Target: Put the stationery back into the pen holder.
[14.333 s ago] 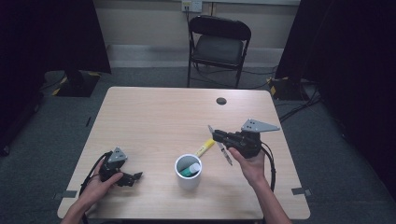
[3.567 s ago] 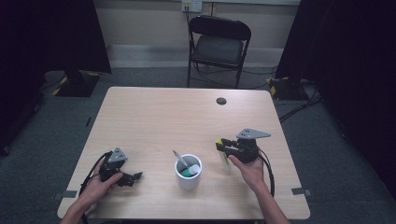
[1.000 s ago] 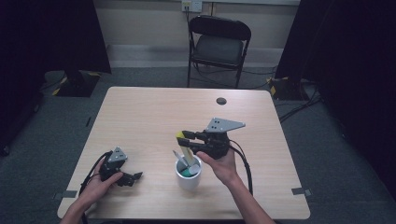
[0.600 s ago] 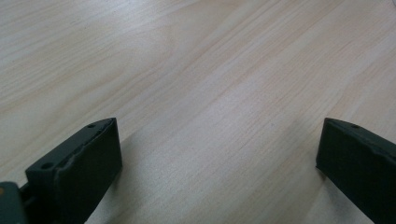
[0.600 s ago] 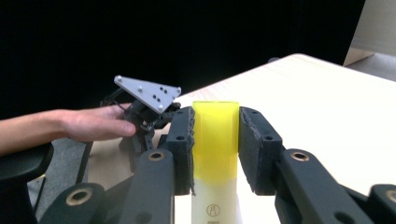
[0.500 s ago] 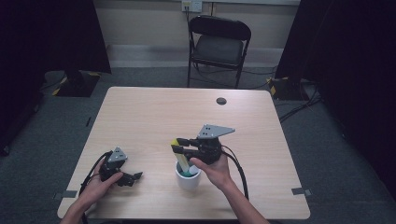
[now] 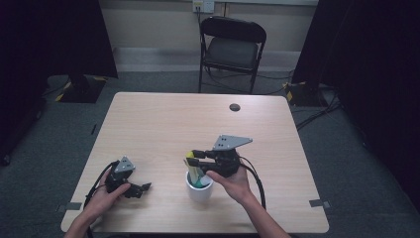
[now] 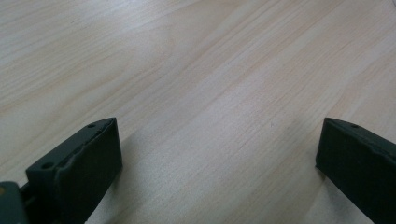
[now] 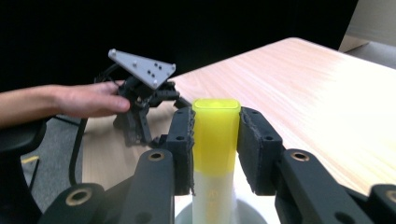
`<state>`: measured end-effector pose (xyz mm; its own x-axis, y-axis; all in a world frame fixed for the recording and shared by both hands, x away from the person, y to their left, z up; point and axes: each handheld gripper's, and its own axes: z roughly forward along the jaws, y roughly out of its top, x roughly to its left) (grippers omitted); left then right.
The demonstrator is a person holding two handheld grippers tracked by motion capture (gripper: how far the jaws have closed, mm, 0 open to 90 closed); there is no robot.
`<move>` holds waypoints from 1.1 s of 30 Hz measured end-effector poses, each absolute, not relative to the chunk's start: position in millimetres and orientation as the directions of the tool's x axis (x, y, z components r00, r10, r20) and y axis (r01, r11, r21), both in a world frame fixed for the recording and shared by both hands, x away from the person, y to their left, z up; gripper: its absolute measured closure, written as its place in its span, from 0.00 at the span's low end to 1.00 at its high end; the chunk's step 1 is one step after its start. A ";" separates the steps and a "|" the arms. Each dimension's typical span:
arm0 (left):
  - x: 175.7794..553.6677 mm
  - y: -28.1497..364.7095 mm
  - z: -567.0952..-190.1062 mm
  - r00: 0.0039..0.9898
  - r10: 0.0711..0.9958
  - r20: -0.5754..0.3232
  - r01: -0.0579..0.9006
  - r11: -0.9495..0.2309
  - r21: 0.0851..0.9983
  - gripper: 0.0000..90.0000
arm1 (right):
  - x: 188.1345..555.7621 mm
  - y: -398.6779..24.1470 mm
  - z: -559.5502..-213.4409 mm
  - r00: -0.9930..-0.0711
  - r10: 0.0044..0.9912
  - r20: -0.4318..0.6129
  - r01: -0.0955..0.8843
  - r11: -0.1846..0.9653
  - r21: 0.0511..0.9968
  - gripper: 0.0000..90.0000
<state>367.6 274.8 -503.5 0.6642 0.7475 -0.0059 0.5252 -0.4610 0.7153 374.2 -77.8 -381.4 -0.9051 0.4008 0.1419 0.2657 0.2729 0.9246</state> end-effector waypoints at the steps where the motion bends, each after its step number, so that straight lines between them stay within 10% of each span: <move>1: 367.6 274.9 -503.5 0.664 0.747 -0.006 0.525 -0.461 0.715 0.00 | 373.6 -79.0 -384.4 -0.904 0.405 0.138 0.269 0.288 0.919 0.75; 33: 367.6 274.8 -503.5 0.664 0.748 -0.006 0.525 -0.461 0.715 0.00 | 360.9 -103.5 -404.3 -0.901 0.408 0.147 0.295 0.327 0.898 0.63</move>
<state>367.6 274.8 -503.5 0.6641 0.7476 -0.0058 0.5252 -0.4610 0.7153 360.9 -103.5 -404.3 -0.9009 0.4082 0.1474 0.2949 0.3268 0.8979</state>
